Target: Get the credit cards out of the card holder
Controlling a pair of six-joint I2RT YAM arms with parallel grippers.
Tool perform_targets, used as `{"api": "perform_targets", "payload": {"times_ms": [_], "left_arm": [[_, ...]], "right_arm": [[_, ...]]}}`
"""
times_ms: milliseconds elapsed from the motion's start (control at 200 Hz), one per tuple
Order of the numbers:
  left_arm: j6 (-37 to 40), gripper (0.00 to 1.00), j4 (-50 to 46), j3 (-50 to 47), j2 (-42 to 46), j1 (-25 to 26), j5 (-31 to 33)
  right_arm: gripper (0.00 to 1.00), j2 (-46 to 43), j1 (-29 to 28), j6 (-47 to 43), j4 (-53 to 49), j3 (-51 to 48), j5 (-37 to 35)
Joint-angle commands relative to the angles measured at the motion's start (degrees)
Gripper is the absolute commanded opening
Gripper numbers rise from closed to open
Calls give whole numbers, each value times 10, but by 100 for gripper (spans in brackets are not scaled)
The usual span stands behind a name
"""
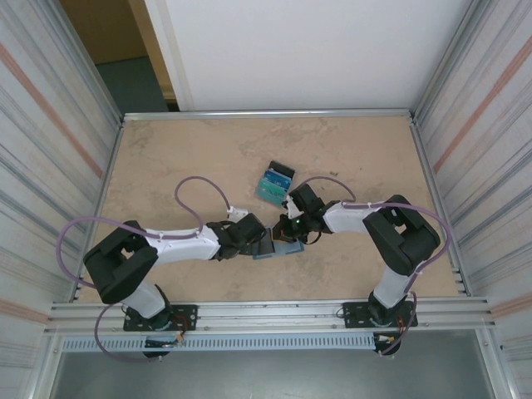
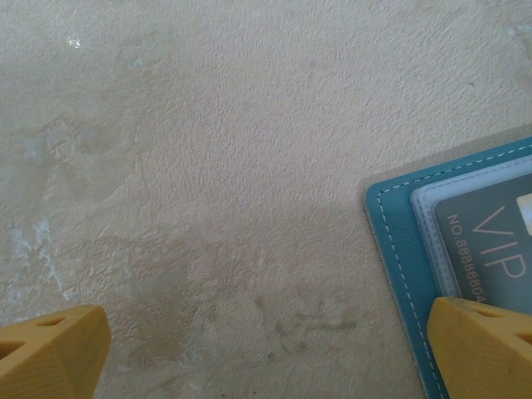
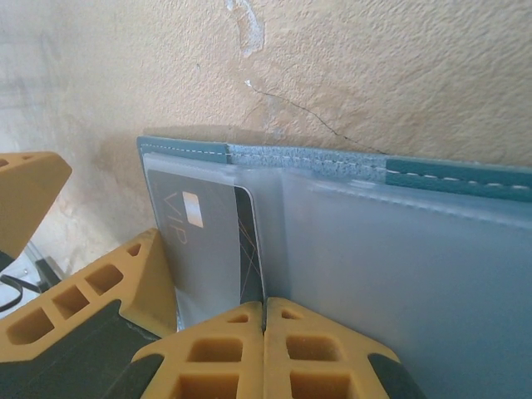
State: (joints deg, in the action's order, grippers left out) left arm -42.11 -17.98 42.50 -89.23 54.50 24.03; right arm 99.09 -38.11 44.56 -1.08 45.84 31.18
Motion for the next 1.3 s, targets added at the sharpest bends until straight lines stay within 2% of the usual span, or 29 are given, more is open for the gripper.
{"api": "perform_targets", "payload": {"times_ms": [0, 486, 907, 1293], "left_arm": [[-9, 99, -22, 5, -9, 5, 6], [-4, 99, -28, 6, -5, 5, 16], [66, 99, -21, 39, 13, 5, 45], [127, 99, 7, 88, -38, 7, 16]], "right_arm": [[0, -26, 2, -13, -22, -7, -11], [0, -64, 24, -43, -88, -3, -63], [0, -62, 33, -62, -118, 19, -64], [0, -64, 33, -61, -117, 17, -63]]}}
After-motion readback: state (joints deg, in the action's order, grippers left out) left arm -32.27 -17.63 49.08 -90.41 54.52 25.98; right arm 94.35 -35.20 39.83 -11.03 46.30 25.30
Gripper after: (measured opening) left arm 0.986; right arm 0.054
